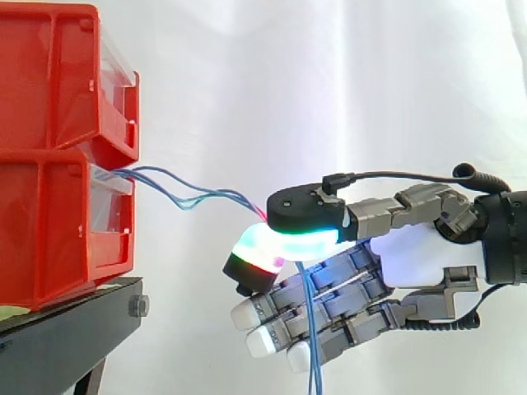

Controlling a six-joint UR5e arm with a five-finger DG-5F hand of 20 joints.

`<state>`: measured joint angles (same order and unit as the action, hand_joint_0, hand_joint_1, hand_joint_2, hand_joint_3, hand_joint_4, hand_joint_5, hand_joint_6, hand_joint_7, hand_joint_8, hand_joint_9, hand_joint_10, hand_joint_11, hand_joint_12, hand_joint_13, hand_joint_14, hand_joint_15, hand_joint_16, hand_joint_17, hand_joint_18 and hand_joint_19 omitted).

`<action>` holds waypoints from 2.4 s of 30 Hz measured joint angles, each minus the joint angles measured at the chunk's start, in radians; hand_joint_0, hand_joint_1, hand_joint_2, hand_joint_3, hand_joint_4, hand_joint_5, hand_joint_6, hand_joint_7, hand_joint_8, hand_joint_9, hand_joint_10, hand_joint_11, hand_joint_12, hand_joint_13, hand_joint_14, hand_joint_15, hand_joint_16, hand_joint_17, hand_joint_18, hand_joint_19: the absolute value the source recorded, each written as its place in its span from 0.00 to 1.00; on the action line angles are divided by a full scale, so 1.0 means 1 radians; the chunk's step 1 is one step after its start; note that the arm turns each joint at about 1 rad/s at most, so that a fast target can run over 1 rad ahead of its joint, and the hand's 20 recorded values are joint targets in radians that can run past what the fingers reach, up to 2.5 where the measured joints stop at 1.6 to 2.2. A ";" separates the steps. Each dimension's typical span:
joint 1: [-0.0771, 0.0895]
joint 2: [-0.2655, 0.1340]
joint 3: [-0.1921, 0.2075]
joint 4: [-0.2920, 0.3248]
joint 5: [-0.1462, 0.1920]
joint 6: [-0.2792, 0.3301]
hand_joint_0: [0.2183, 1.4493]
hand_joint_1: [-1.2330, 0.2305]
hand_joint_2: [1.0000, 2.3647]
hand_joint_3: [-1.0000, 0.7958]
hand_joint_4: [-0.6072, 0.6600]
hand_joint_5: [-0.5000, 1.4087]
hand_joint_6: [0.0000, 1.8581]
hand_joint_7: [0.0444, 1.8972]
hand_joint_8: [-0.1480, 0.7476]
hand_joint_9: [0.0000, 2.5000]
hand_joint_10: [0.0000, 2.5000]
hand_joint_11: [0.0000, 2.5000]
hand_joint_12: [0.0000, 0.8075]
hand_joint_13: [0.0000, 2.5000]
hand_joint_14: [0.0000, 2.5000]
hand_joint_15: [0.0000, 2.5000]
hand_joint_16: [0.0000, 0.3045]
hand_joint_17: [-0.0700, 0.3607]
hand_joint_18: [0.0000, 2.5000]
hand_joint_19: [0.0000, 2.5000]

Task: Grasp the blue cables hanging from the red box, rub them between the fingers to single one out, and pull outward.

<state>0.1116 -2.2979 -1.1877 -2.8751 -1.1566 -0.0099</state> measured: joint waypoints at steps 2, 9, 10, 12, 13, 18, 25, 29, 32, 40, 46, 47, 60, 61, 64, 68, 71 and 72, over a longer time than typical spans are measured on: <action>0.001 0.000 0.000 0.000 0.000 0.001 0.41 0.26 0.01 0.41 0.68 0.19 0.27 0.60 0.42 0.29 0.00 0.14 0.41 0.26 0.00 0.12 0.13 0.38 0.23 0.18; 0.002 0.000 0.000 -0.005 0.000 0.005 0.34 0.33 0.01 0.39 0.70 0.20 0.27 0.61 0.44 0.33 0.00 0.14 0.41 0.28 0.00 0.13 0.14 0.38 0.23 0.19; 0.003 0.000 0.000 -0.005 0.000 0.005 0.34 0.33 0.01 0.39 0.70 0.20 0.27 0.61 0.44 0.33 0.00 0.14 0.42 0.28 0.01 0.13 0.14 0.38 0.23 0.19; 0.003 0.000 0.000 -0.007 0.000 0.005 0.33 0.33 0.01 0.38 0.70 0.20 0.27 0.61 0.44 0.33 0.00 0.15 0.42 0.28 0.00 0.13 0.14 0.39 0.24 0.20; 0.004 0.000 0.000 -0.007 0.000 0.005 0.33 0.33 0.01 0.38 0.70 0.20 0.27 0.61 0.44 0.33 0.00 0.15 0.42 0.28 0.01 0.13 0.14 0.39 0.24 0.20; 0.006 0.000 0.000 -0.009 0.000 0.005 0.32 0.34 0.01 0.39 0.70 0.20 0.27 0.62 0.45 0.34 0.00 0.15 0.42 0.29 0.00 0.13 0.14 0.39 0.24 0.20; 0.006 0.000 0.000 -0.008 0.000 0.007 0.30 0.37 0.01 0.35 0.70 0.21 0.27 0.61 0.45 0.36 0.00 0.16 0.43 0.30 0.00 0.13 0.14 0.39 0.24 0.21; 0.008 0.000 0.000 -0.010 0.002 0.007 0.28 0.39 0.00 0.29 0.71 0.21 0.27 0.61 0.45 0.37 0.00 0.16 0.43 0.30 0.00 0.14 0.15 0.40 0.25 0.20; 0.008 0.000 0.000 -0.017 0.003 0.007 0.25 0.40 0.00 0.28 0.72 0.21 0.27 0.61 0.46 0.37 0.00 0.16 0.44 0.30 0.00 0.13 0.15 0.41 0.26 0.20; 0.008 0.000 0.000 -0.052 0.003 0.009 0.22 0.43 0.00 0.28 0.74 0.21 0.27 0.61 0.48 0.38 0.00 0.16 0.46 0.31 0.00 0.13 0.16 0.42 0.27 0.20; 0.007 0.000 0.000 -0.066 0.003 0.015 0.22 0.49 0.00 0.28 0.74 0.21 0.27 0.61 0.48 0.38 0.00 0.16 0.45 0.31 0.00 0.14 0.16 0.42 0.27 0.20; 0.007 0.000 0.000 -0.066 0.003 0.015 0.23 0.51 0.00 0.28 0.73 0.21 0.27 0.61 0.47 0.38 0.00 0.17 0.45 0.31 0.00 0.14 0.16 0.41 0.27 0.20; 0.006 0.000 0.001 -0.066 0.003 0.016 0.30 0.47 0.01 0.35 0.70 0.21 0.27 0.61 0.46 0.37 0.00 0.17 0.43 0.31 0.00 0.14 0.15 0.40 0.25 0.21; 0.006 0.000 0.002 -0.066 0.003 0.016 0.31 0.45 0.01 0.37 0.70 0.21 0.27 0.61 0.45 0.37 0.00 0.17 0.42 0.31 0.01 0.14 0.15 0.40 0.25 0.21; 0.006 0.000 0.010 -0.067 0.003 0.017 0.33 0.43 0.01 0.41 0.72 0.21 0.27 0.61 0.46 0.37 0.00 0.17 0.43 0.31 0.00 0.14 0.15 0.40 0.26 0.21; 0.006 0.000 0.027 -0.068 0.004 0.016 0.34 0.42 0.01 0.43 0.73 0.21 0.27 0.61 0.46 0.37 0.00 0.17 0.44 0.31 0.00 0.14 0.16 0.41 0.26 0.21; 0.007 0.000 0.033 -0.069 0.004 0.015 0.35 0.39 0.01 0.46 0.73 0.21 0.27 0.61 0.47 0.37 0.00 0.16 0.44 0.31 0.00 0.14 0.16 0.41 0.27 0.20; 0.006 0.000 0.034 -0.070 0.004 0.015 0.35 0.38 0.01 0.46 0.73 0.21 0.27 0.61 0.46 0.37 0.00 0.16 0.44 0.31 0.00 0.14 0.16 0.41 0.27 0.20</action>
<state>0.1181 -2.2978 -1.1536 -2.9448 -1.1523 0.0051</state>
